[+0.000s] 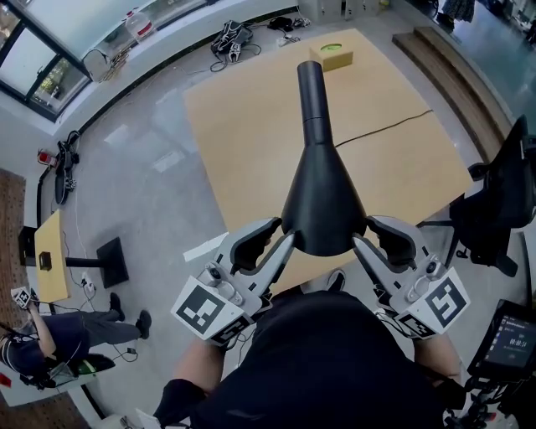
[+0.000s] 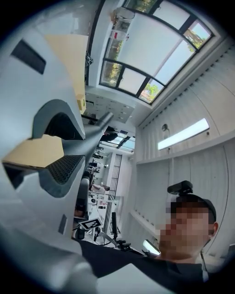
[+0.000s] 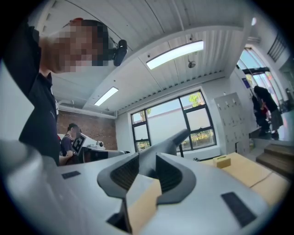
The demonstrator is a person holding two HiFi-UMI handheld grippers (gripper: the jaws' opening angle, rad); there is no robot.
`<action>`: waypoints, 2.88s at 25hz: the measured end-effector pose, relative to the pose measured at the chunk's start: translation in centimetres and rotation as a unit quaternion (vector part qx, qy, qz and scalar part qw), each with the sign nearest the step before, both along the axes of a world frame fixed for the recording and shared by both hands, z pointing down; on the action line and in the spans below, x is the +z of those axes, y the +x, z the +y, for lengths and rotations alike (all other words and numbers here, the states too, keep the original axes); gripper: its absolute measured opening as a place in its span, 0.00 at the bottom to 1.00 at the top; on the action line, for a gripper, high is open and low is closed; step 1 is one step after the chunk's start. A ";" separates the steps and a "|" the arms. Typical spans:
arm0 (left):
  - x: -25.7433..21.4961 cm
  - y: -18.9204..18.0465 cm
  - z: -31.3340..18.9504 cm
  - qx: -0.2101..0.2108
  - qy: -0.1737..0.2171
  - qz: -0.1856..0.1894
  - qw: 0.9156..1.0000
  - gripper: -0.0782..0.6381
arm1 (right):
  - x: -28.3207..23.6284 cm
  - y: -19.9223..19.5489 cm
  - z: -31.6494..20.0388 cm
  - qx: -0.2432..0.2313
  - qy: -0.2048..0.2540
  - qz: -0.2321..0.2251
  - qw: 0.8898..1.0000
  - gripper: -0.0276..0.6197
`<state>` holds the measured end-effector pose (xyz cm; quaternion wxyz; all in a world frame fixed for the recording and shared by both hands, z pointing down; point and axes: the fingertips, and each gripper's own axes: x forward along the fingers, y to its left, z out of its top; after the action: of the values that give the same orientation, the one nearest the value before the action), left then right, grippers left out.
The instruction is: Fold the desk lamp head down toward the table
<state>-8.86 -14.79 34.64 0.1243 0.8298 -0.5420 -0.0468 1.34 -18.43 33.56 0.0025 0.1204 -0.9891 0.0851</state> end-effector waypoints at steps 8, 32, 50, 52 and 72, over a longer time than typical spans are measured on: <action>1.7 0.3 0.0 -0.002 -0.018 0.003 1.000 0.23 | 1.9 0.2 0.0 0.003 -0.017 0.024 1.000 0.22; 6.0 0.1 -1.1 -0.018 -0.066 0.009 0.998 0.23 | 6.8 -0.2 -1.2 0.016 -0.085 0.051 0.995 0.22; 7.1 -0.3 -1.3 -0.019 -0.078 0.015 0.997 0.23 | 7.7 -0.6 -1.4 0.024 -0.096 0.064 0.993 0.22; 7.2 -0.3 -1.3 -0.021 -0.080 0.015 0.996 0.23 | 7.8 -0.7 -1.4 0.024 -0.096 0.066 0.993 0.22; 8.7 -0.6 -1.2 -0.028 -0.096 0.022 0.995 0.23 | 9.1 -1.0 -1.3 0.024 -0.100 0.077 0.992 0.22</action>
<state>-9.43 -16.00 43.35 0.2142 0.7972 -0.5642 -0.0164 0.33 -19.77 42.67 0.0885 0.1494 -0.9693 0.1742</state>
